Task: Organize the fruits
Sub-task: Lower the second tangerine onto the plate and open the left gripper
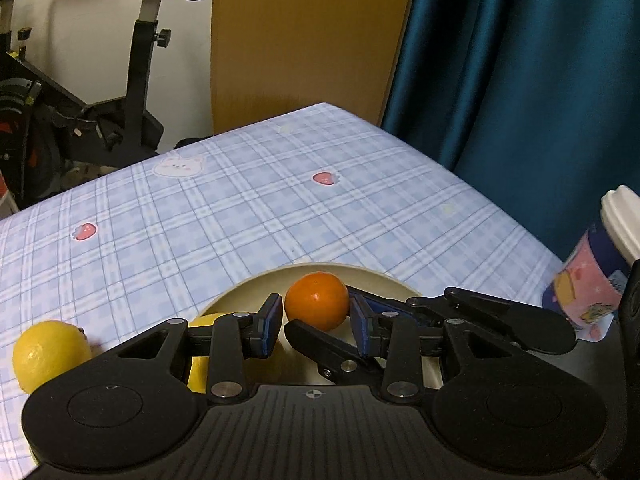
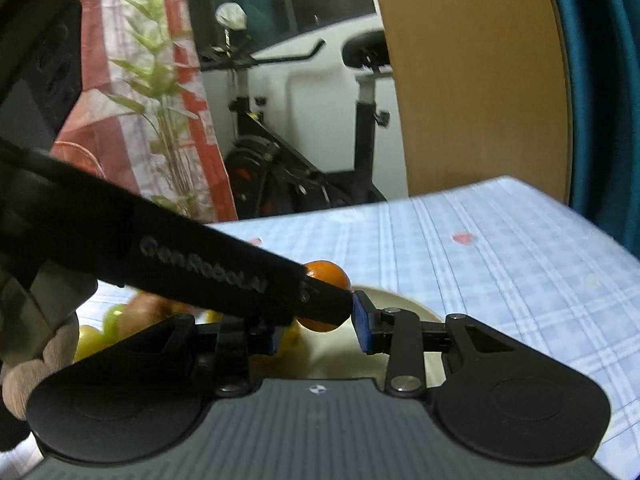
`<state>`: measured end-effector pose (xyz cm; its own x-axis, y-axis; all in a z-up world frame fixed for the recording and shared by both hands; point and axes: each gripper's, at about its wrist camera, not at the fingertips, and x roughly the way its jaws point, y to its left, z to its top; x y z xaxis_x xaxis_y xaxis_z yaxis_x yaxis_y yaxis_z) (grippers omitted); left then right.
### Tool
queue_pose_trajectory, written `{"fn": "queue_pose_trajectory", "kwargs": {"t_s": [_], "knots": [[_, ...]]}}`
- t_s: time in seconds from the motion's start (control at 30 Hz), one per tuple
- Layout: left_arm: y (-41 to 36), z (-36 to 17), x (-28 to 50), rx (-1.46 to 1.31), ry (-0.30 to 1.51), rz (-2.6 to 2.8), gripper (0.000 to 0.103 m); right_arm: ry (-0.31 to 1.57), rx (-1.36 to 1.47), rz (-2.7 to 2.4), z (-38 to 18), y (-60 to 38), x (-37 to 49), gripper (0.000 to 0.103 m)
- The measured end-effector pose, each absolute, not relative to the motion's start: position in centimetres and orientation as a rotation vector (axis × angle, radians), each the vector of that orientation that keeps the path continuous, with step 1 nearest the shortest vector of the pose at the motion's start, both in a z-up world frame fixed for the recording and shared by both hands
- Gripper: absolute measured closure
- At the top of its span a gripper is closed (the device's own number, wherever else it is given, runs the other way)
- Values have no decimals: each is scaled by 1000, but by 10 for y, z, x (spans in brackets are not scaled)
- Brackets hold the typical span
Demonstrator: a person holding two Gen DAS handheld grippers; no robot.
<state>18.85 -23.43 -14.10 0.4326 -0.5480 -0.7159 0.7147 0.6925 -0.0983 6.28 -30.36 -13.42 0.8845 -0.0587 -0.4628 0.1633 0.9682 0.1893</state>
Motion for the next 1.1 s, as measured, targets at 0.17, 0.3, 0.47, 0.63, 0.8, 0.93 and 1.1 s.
{"fn": "queue_pose_trajectory", "kwargs": {"t_s": [0.17,0.3,0.47,0.63,0.8,0.93,1.1], "knots": [[-237,-143,192,236,794,-785,63,495,236,-116,-139,-308,68,66],[-239,-145,196,245,793,-781,63,506,243,-116,-141,-307,67,66],[-241,-147,196,246,788,-777,63,510,243,-123,-143,-306,62,66],[-239,-147,194,241,784,-778,58,509,234,-133,-143,-306,62,65],[-234,-141,188,243,787,-792,47,472,215,-150,-141,-305,61,58],[-226,-131,176,249,754,-791,39,437,208,-145,-140,-302,50,57],[-190,-113,165,166,717,-767,38,383,180,-99,-135,-290,35,57]]}}
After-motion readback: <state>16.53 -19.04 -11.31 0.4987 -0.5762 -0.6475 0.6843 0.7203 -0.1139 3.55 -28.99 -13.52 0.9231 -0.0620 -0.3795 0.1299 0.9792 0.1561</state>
